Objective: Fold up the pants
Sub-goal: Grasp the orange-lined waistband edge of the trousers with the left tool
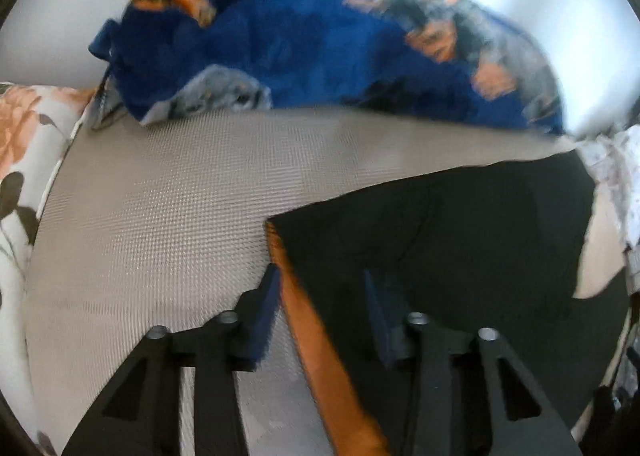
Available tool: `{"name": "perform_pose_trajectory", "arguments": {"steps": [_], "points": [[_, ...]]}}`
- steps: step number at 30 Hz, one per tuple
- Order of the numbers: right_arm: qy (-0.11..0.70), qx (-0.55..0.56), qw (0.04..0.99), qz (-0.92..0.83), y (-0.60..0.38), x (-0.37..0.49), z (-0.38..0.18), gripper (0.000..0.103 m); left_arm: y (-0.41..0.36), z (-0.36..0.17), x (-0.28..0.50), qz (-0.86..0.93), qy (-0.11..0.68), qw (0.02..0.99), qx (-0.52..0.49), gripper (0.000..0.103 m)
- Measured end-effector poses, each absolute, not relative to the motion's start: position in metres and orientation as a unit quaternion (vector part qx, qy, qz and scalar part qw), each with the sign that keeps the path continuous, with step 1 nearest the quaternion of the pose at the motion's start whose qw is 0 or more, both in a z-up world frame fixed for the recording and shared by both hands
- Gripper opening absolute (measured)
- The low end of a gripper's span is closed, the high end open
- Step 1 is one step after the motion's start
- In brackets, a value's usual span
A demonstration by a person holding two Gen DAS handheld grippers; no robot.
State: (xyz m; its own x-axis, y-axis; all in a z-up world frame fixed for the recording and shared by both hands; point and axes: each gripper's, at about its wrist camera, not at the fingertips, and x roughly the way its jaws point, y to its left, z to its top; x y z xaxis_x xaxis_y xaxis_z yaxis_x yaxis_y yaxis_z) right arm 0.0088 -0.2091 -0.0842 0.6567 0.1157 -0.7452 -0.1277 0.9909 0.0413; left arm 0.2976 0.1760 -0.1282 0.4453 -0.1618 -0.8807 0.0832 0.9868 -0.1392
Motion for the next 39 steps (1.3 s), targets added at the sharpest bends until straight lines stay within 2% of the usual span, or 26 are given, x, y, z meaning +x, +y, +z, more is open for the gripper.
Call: {"name": "perform_pose_trajectory", "arguments": {"steps": [11, 16, 21, 25, 31, 33, 35, 39], "points": [[0.425, -0.023, 0.901, 0.077, -0.200, 0.017, -0.095, 0.103, 0.183, -0.151, 0.340, -0.088, 0.528, 0.841, -0.073, 0.044], [0.427, -0.029, 0.900, 0.079, -0.198, 0.019, -0.095, 0.103, 0.180, -0.151, 0.336, -0.079, 0.526, 0.842, -0.091, 0.045], [0.427, -0.026, 0.900, 0.077, -0.198, 0.019, -0.096, 0.103, 0.180, -0.147, 0.312, -0.115, 0.514, 0.841, -0.124, 0.041], [0.426, -0.023, 0.901, 0.079, -0.199, 0.018, -0.094, 0.103, 0.168, -0.151, 0.298, -0.111, 0.513, 0.847, -0.084, 0.041], [0.429, -0.032, 0.898, 0.087, -0.196, 0.017, -0.096, 0.103, 0.153, -0.154, 0.308, -0.099, 0.515, 0.844, -0.116, 0.040], [0.428, -0.033, 0.899, 0.087, -0.196, 0.017, -0.096, 0.103, 0.151, -0.153, 0.306, -0.080, 0.515, 0.846, -0.114, 0.021], [0.424, -0.030, 0.901, 0.087, -0.197, 0.017, -0.095, 0.103, 0.144, -0.145, 0.300, -0.060, 0.507, 0.854, -0.099, 0.012], [0.425, -0.004, 0.898, 0.109, -0.201, 0.017, -0.093, 0.103, 0.117, -0.104, 0.262, -0.050, 0.448, 0.888, -0.083, 0.008]]}}
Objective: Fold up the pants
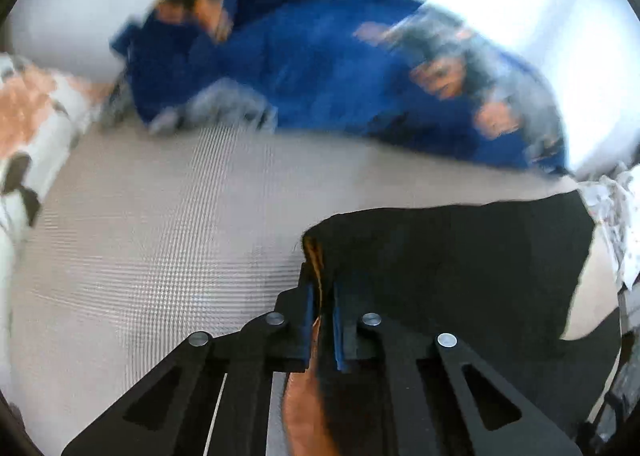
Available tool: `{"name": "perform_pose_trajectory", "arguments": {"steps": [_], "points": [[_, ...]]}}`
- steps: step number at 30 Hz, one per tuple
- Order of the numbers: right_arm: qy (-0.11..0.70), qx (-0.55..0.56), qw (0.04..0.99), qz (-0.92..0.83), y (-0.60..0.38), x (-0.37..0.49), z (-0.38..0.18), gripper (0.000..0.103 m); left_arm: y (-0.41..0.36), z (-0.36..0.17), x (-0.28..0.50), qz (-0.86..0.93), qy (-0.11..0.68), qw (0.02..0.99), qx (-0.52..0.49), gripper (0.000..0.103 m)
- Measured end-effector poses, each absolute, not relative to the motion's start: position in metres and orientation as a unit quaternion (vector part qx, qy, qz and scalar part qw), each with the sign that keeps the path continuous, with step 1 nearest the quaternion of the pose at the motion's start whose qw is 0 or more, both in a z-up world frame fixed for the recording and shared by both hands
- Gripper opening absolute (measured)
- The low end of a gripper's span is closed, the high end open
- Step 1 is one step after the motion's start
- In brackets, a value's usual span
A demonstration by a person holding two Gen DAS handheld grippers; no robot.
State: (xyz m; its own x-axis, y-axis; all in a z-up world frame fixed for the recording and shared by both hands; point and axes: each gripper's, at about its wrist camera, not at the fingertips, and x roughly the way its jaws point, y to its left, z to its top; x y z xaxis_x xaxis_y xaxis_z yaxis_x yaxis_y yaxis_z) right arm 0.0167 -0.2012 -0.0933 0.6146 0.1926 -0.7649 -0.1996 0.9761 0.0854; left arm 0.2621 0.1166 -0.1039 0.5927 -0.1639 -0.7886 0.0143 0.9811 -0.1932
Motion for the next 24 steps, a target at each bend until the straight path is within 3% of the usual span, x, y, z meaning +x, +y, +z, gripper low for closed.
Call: {"name": "perform_pose_trajectory", "arguments": {"steps": [6, 12, 21, 24], "points": [[0.410, 0.089, 0.890, 0.177, -0.212, 0.025, -0.071, 0.098, 0.034, -0.048, 0.168, -0.120, 0.346, 0.930, -0.034, 0.008], [0.394, 0.201, 0.864, 0.239, -0.219, 0.073, -0.044, 0.098, -0.003, -0.033, 0.085, -0.160, 0.301, 0.940, -0.026, 0.008], [0.421, 0.313, 0.814, 0.250, -0.221, 0.181, -0.057, 0.098, -0.022, -0.057, 0.020, -0.167, 0.332, 0.927, -0.050, 0.010], [0.455, 0.340, 0.792, 0.222, -0.227, 0.216, -0.080, 0.090, -0.025, -0.065, 0.014, -0.166, 0.340, 0.924, -0.061, 0.011]]}}
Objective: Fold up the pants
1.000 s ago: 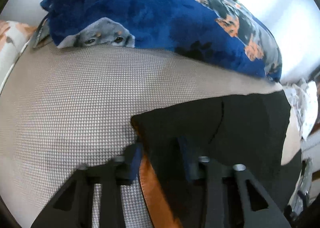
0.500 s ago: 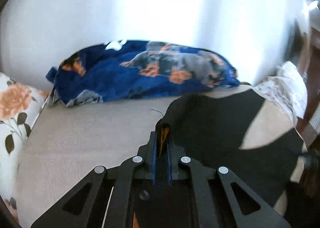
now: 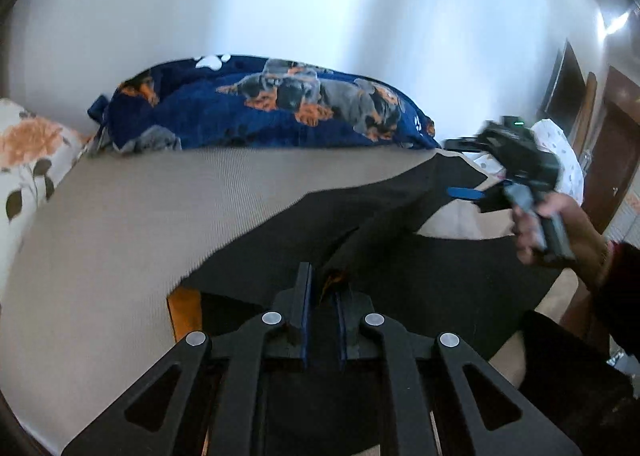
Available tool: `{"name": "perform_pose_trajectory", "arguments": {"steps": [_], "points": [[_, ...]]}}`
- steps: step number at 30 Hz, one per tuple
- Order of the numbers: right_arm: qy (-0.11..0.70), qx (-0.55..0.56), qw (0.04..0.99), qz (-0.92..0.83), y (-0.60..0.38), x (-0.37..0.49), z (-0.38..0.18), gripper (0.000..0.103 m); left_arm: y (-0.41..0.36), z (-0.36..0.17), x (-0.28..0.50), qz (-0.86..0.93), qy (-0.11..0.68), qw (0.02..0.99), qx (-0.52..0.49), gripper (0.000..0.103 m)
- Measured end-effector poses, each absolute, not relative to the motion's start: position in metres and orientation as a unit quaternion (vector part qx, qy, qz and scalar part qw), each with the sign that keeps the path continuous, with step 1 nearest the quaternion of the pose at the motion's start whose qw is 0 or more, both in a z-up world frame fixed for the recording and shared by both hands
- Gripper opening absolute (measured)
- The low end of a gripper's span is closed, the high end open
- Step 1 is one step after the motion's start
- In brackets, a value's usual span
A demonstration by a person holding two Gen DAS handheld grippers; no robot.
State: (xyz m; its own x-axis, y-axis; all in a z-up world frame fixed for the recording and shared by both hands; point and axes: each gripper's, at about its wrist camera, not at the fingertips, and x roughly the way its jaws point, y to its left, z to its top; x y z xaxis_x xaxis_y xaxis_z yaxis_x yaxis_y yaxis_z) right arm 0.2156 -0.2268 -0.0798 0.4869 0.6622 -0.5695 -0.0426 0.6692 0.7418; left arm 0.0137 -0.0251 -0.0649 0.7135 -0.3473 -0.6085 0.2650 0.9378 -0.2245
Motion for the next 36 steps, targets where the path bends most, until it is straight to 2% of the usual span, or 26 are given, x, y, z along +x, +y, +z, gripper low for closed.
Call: {"name": "perform_pose_trajectory", "arguments": {"steps": [1, 2, 3, 5, 7, 8, 9, 10, 15, 20, 26, 30, 34, 35, 36], "points": [[0.469, 0.352, 0.782, 0.214, -0.228, 0.226, -0.089, 0.086, -0.026, -0.067, 0.013, -0.165, 0.343, 0.922, -0.064, 0.011], [0.481, 0.364, 0.773, 0.199, -0.231, 0.236, -0.100, 0.075, -0.027, -0.070, 0.014, -0.165, 0.348, 0.920, -0.068, 0.011], [0.486, 0.375, 0.766, 0.190, -0.234, 0.243, -0.108, 0.059, -0.028, -0.071, 0.014, -0.164, 0.351, 0.919, -0.069, 0.011], [0.495, 0.387, 0.756, 0.185, -0.236, 0.257, -0.123, 0.044, -0.029, -0.075, 0.014, -0.162, 0.359, 0.917, -0.072, 0.011], [0.498, 0.402, 0.749, 0.172, -0.242, 0.267, -0.134, 0.040, -0.029, -0.078, 0.016, -0.161, 0.367, 0.913, -0.076, 0.011], [0.494, 0.414, 0.745, 0.174, -0.246, 0.270, -0.137, 0.030, -0.029, -0.080, 0.016, -0.158, 0.370, 0.912, -0.078, 0.011], [0.491, 0.417, 0.745, 0.174, -0.249, 0.271, -0.137, 0.012, -0.027, -0.082, 0.018, -0.156, 0.375, 0.910, -0.082, 0.011], [0.489, 0.412, 0.750, 0.172, -0.250, 0.271, -0.135, 0.009, -0.025, -0.083, 0.019, -0.155, 0.378, 0.909, -0.086, 0.011], [0.460, 0.376, 0.782, 0.187, -0.250, 0.232, -0.114, 0.008, -0.010, -0.089, 0.021, -0.139, 0.395, 0.903, -0.098, 0.012], [0.437, 0.376, 0.794, 0.193, -0.252, 0.158, -0.099, 0.007, 0.000, -0.100, 0.015, -0.125, 0.417, 0.896, -0.086, 0.013], [0.460, 0.369, 0.783, 0.200, -0.234, 0.084, -0.109, 0.005, -0.011, -0.109, -0.001, -0.131, 0.431, 0.892, -0.037, 0.014], [0.463, 0.366, 0.782, 0.197, -0.237, 0.077, -0.117, 0.005, -0.010, -0.109, -0.002, -0.128, 0.431, 0.892, -0.046, 0.014], [0.468, 0.415, 0.755, 0.199, -0.255, 0.094, -0.127, 0.010, -0.005, -0.095, -0.002, -0.126, 0.414, 0.899, -0.071, 0.014], [0.470, 0.422, 0.752, 0.191, -0.260, 0.101, -0.130, 0.016, -0.005, -0.090, -0.002, -0.125, 0.408, 0.902, -0.072, 0.014], [0.469, 0.424, 0.751, 0.189, -0.263, 0.104, -0.133, 0.028, -0.005, -0.086, -0.001, -0.124, 0.405, 0.903, -0.075, 0.014]]}}
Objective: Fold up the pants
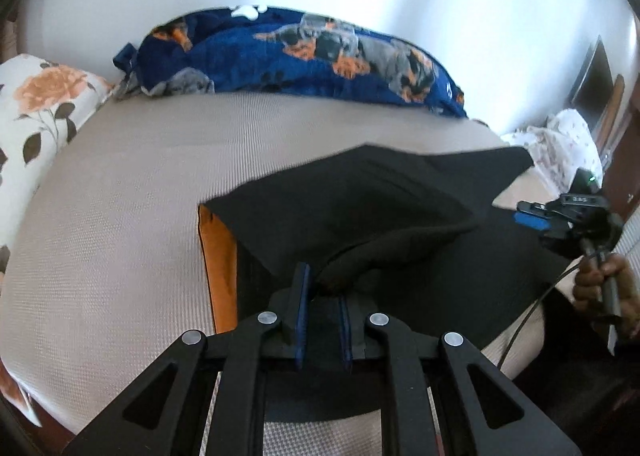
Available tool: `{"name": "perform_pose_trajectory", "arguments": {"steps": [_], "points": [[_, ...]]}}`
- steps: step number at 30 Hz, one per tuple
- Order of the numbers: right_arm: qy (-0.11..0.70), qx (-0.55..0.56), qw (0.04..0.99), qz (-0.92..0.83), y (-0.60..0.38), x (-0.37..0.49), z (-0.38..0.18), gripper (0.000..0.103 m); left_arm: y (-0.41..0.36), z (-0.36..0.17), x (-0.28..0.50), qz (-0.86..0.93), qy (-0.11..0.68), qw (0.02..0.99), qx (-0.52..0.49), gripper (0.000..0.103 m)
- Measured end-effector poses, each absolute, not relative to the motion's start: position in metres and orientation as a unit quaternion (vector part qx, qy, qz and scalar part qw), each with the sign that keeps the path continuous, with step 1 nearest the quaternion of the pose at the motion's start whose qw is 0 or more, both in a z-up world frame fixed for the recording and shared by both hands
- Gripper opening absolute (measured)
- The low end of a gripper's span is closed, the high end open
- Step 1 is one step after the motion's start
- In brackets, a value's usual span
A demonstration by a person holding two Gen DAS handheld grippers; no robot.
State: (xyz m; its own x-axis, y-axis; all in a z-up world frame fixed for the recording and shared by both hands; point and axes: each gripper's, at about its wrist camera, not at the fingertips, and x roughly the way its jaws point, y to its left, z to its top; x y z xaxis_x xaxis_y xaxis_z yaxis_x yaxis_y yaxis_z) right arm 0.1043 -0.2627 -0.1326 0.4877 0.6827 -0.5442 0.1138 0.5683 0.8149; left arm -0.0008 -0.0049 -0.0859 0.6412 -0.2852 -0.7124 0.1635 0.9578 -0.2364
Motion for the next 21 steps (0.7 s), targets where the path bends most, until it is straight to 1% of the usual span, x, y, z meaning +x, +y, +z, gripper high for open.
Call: {"name": "perform_pose_trajectory", "arguments": {"steps": [2, 3, 11, 13, 14, 17, 21], "points": [[0.463, 0.441, 0.745, 0.190, -0.267, 0.116, -0.138, 0.043, -0.003, -0.080, 0.001, -0.124, 0.401, 0.903, -0.086, 0.014], [0.460, 0.449, 0.742, 0.192, -0.267, 0.121, -0.139, 0.048, -0.002, -0.077, 0.002, -0.123, 0.399, 0.904, -0.093, 0.014], [0.458, 0.502, 0.712, 0.174, -0.267, 0.176, -0.164, 0.048, -0.001, -0.076, 0.006, -0.118, 0.407, 0.901, -0.096, 0.014], [0.459, 0.506, 0.711, 0.166, -0.268, 0.184, -0.168, 0.023, -0.002, -0.078, 0.006, -0.116, 0.410, 0.900, -0.092, 0.014], [0.464, 0.500, 0.713, 0.159, -0.268, 0.186, -0.170, 0.007, -0.002, -0.079, 0.007, -0.115, 0.413, 0.899, -0.091, 0.015], [0.456, 0.484, 0.730, 0.159, -0.267, 0.178, -0.162, 0.006, 0.000, -0.084, 0.005, -0.109, 0.422, 0.896, -0.083, 0.015], [0.438, 0.466, 0.751, 0.165, -0.264, 0.145, -0.140, 0.006, 0.009, -0.091, -0.001, -0.100, 0.435, 0.892, -0.078, 0.015]]}}
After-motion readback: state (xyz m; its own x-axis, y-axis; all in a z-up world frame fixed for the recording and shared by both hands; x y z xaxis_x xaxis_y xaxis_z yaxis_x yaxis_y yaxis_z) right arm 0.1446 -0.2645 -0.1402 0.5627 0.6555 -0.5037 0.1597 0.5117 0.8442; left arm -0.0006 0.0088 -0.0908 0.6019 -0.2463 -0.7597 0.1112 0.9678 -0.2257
